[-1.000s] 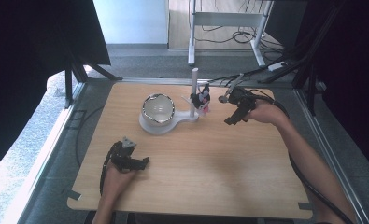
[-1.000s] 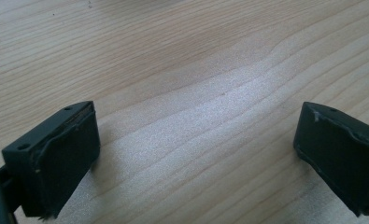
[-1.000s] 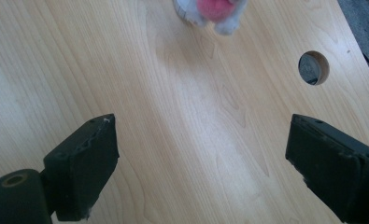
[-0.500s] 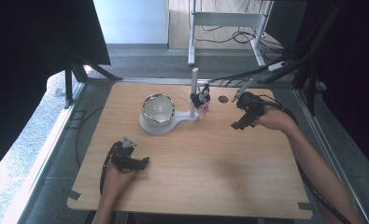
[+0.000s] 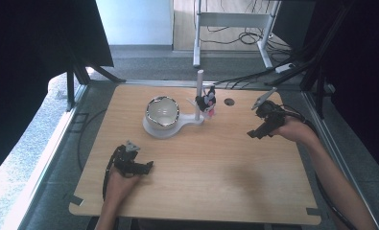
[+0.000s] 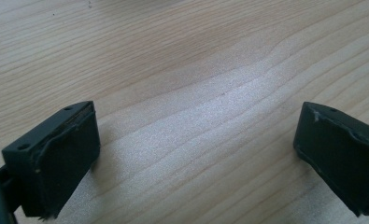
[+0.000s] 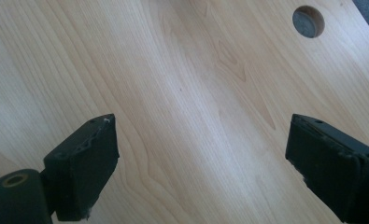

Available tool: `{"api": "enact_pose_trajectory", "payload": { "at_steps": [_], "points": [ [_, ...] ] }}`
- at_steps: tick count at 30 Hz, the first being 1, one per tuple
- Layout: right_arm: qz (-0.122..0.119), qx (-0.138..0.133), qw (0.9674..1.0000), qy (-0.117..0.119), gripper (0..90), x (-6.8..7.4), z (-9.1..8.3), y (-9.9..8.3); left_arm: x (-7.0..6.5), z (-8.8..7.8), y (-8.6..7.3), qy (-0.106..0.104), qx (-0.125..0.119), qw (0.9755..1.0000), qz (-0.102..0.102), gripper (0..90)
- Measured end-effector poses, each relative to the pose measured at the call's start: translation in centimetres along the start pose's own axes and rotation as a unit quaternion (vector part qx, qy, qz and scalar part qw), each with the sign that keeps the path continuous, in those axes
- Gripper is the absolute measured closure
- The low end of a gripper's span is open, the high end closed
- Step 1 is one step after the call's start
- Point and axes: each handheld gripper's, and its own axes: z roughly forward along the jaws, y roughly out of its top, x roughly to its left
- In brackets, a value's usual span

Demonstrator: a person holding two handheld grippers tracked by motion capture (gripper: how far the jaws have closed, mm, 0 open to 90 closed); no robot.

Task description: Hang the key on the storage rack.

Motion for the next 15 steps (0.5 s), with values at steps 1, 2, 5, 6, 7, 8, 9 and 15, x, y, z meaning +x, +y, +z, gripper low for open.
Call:
{"api": "enact_pose_trajectory", "payload": {
  "at_steps": [1,2,5,6,7,8,9,15],
  "points": [
    [0.001,0.000,1.0000,-0.002,9.6,0.0,0.0,-0.3,0.0,0.0,0.0,0.000,0.000,1.0000,0.000,0.4],
    [0.003,0.000,1.0000,-0.003,9.6,0.0,0.0,-0.6,0.0,0.0,0.0,0.000,0.000,1.0000,-0.001,0.4],
    [0.008,-0.001,0.9999,-0.005,8.5,0.1,0.0,-1.5,0.0,0.0,0.0,0.000,-0.001,1.0000,-0.003,0.4],
    [0.010,-0.002,0.9999,-0.008,8.1,0.2,0.1,-1.8,0.0,0.0,0.0,0.000,-0.001,1.0000,-0.003,0.4],
    [0.014,-0.002,0.9999,-0.008,7.7,0.2,0.1,-2.1,0.0,0.0,0.0,0.000,0.000,1.0000,-0.001,0.4],
    [0.016,-0.003,0.9998,-0.008,7.0,0.3,0.2,-2.4,0.0,0.0,0.0,0.001,-0.002,1.0000,-0.002,0.4],
    [0.017,-0.004,0.9998,-0.009,5.7,0.3,0.2,-2.7,0.0,0.0,0.0,0.000,0.000,1.0000,0.000,0.4],
    [0.020,-0.009,0.9996,-0.020,1.9,0.8,0.8,-4.2,0.0,0.0,0.0,0.000,0.000,1.0000,0.000,0.4]
  ]
}}
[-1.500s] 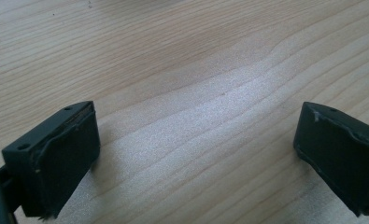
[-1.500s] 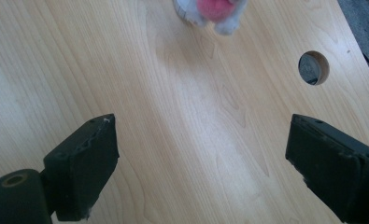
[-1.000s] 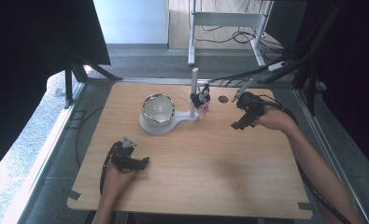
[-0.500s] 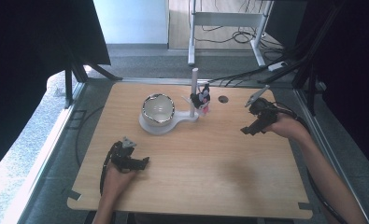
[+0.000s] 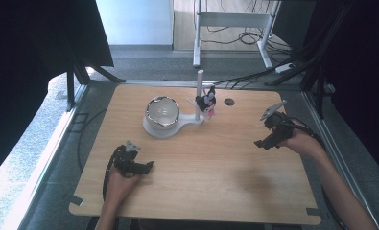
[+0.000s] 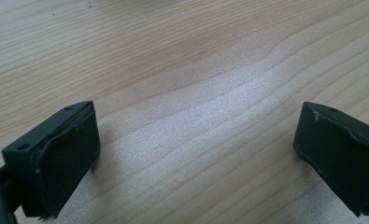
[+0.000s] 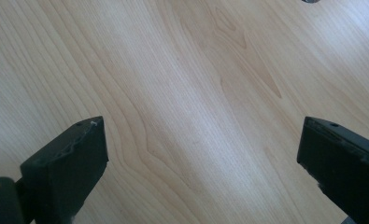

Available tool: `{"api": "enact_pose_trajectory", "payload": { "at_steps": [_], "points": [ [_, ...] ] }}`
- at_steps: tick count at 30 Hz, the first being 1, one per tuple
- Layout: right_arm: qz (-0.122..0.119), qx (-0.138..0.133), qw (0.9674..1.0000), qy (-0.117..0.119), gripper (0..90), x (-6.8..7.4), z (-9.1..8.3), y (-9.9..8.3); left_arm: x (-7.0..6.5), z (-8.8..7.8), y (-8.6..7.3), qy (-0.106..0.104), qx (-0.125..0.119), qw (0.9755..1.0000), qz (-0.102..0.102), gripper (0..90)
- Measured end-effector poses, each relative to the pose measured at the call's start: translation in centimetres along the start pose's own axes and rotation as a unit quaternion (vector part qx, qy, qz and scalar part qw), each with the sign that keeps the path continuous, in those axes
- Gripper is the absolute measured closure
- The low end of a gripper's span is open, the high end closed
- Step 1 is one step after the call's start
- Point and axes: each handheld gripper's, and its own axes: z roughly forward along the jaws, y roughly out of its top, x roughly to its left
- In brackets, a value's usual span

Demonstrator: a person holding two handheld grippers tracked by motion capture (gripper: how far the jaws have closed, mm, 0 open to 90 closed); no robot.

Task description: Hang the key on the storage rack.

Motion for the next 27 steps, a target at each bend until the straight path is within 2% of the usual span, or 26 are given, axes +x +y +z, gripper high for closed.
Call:
{"api": "enact_pose_trajectory", "payload": {
  "at_steps": [6,18,22,25,27],
  "points": [
    [0.013,-0.016,0.9998,-0.008,1.4,0.7,0.8,-1.6,0.0,0.0,0.0,0.000,0.000,1.0000,-0.002,0.4],
    [0.024,-0.043,0.9988,-0.001,1.5,3.6,4.3,-4.4,0.0,0.0,0.0,0.000,0.000,1.0000,-0.001,0.4],
    [0.030,-0.056,0.9979,-0.010,1.4,4.7,5.3,-5.2,0.0,0.0,0.0,0.000,0.000,1.0000,-0.001,0.4],
    [0.042,-0.074,0.9963,-0.009,1.3,5.4,6.1,-5.8,0.0,0.0,0.0,0.000,0.000,1.0000,-0.001,0.4],
    [0.047,-0.083,0.9953,-0.018,1.3,5.8,6.6,-6.2,0.0,0.0,0.0,0.000,0.000,1.0000,-0.001,0.4]
  ]
}}
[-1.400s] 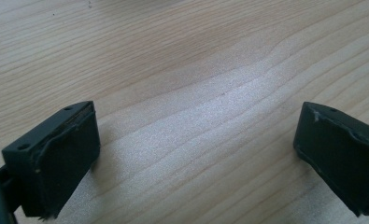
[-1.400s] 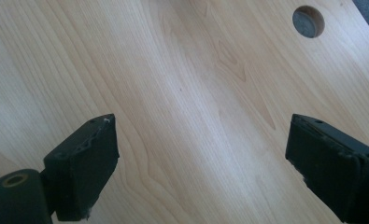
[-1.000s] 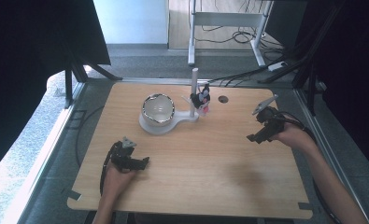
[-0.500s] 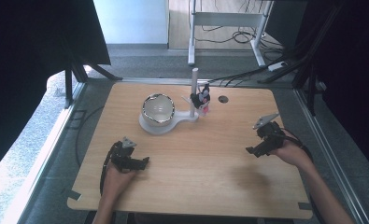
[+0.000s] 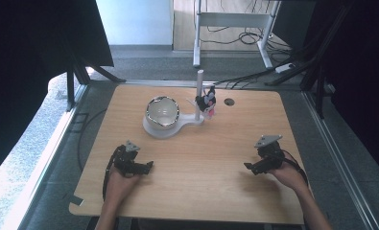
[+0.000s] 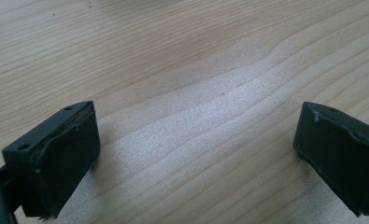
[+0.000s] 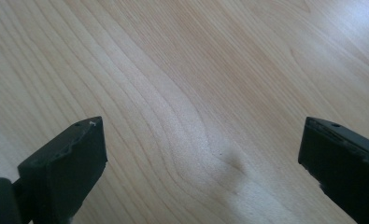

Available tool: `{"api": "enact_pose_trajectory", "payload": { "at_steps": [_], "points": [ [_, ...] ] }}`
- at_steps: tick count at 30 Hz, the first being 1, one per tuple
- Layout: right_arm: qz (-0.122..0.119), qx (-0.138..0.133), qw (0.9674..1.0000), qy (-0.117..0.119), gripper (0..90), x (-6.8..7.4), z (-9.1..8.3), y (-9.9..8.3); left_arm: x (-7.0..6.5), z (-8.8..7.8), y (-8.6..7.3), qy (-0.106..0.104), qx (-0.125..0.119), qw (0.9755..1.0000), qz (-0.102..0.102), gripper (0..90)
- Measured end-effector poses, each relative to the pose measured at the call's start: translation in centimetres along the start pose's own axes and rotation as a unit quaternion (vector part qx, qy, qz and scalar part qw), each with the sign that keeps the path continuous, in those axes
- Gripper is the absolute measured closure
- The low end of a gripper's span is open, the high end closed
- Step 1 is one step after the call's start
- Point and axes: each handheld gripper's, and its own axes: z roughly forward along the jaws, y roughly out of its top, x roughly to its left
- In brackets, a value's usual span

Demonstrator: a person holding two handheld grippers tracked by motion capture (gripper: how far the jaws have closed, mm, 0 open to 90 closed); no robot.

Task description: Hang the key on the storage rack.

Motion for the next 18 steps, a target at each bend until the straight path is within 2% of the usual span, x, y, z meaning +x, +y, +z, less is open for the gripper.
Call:
{"api": "enact_pose_trajectory", "payload": {
  "at_steps": [7,11,18],
  "points": [
    [0.041,-0.021,0.9989,0.003,0.6,1.0,1.7,-2.4,0.0,0.0,0.0,0.000,0.000,1.0000,0.000,0.4],
    [0.083,-0.055,0.9948,0.019,0.0,1.1,2.1,-3.6,0.0,0.0,0.0,0.000,0.000,1.0000,0.000,0.4],
    [0.095,-0.056,0.9939,0.010,0.0,1.2,1.9,-3.8,0.0,0.0,0.0,0.000,0.000,1.0000,0.000,0.4]
  ]
}}
